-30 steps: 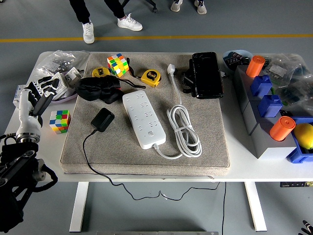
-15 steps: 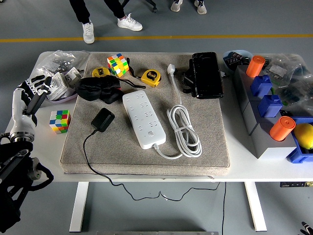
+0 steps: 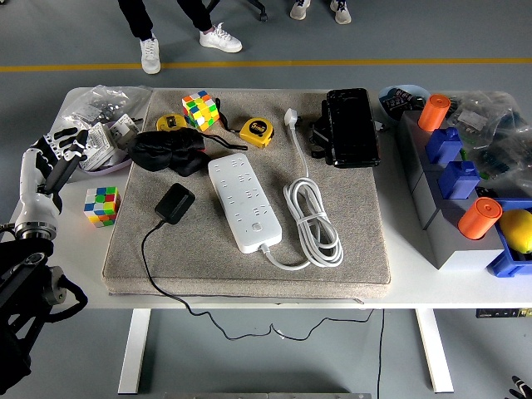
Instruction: Put the plug near the board,insert it into the board,press the button,pull the plug out
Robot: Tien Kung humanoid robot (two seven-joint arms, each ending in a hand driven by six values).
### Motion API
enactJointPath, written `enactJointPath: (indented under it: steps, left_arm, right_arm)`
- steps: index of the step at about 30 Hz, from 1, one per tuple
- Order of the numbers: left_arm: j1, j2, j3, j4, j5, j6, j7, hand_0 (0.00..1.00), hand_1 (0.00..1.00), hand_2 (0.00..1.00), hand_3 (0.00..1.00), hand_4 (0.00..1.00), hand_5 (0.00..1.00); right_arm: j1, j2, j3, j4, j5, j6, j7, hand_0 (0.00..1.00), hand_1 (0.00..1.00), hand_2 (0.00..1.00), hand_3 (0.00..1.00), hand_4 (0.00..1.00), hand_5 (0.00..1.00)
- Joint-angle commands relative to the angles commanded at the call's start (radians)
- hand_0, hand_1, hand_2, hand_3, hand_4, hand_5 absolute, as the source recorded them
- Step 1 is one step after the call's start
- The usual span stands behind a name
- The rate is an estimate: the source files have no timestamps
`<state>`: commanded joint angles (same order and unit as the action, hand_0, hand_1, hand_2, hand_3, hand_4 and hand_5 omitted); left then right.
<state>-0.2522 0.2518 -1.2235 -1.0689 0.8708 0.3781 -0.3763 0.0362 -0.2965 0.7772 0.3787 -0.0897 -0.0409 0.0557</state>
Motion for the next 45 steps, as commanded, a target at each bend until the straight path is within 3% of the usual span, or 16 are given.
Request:
enactJointPath:
  steps: [15, 27, 33, 45]
  left_arm:
    - [0.039, 0.027, 0.019, -0.011, 0.007, -0.011, 0.019, 0.504, 0.610, 0.599, 0.588, 0.879, 0.450]
    - [0.070, 0.033, 0.050, -0.009, 0.008, -0.015, 0.033, 0.505, 0.612, 0.599, 0.589, 0.874, 0.457]
    - [0.075, 0.038, 0.061, -0.009, 0.008, -0.016, 0.037, 0.506, 0.611, 0.600, 0.589, 0.873, 0.458]
    - [0.087, 0.030, 0.041, -0.028, 0.015, -0.016, 0.039, 0.507, 0.611, 0.604, 0.590, 0.868, 0.463]
  right_arm:
    - [-0.012, -0.004, 0.006, 0.002, -0.007, 0.007, -0.027, 0.607, 0.667, 0.651, 0.529, 0.807, 0.491]
    - [-0.032, 0.001, 0.007, 0.001, 0.000, 0.010, -0.048, 0.608, 0.670, 0.666, 0.537, 0.814, 0.496]
    - [-0.032, 0.010, -0.036, -0.016, 0.036, 0.014, -0.052, 0.618, 0.671, 0.666, 0.537, 0.814, 0.497]
    - [-0.032, 0.020, -0.078, -0.028, 0.069, 0.016, -0.060, 0.617, 0.672, 0.669, 0.539, 0.823, 0.507]
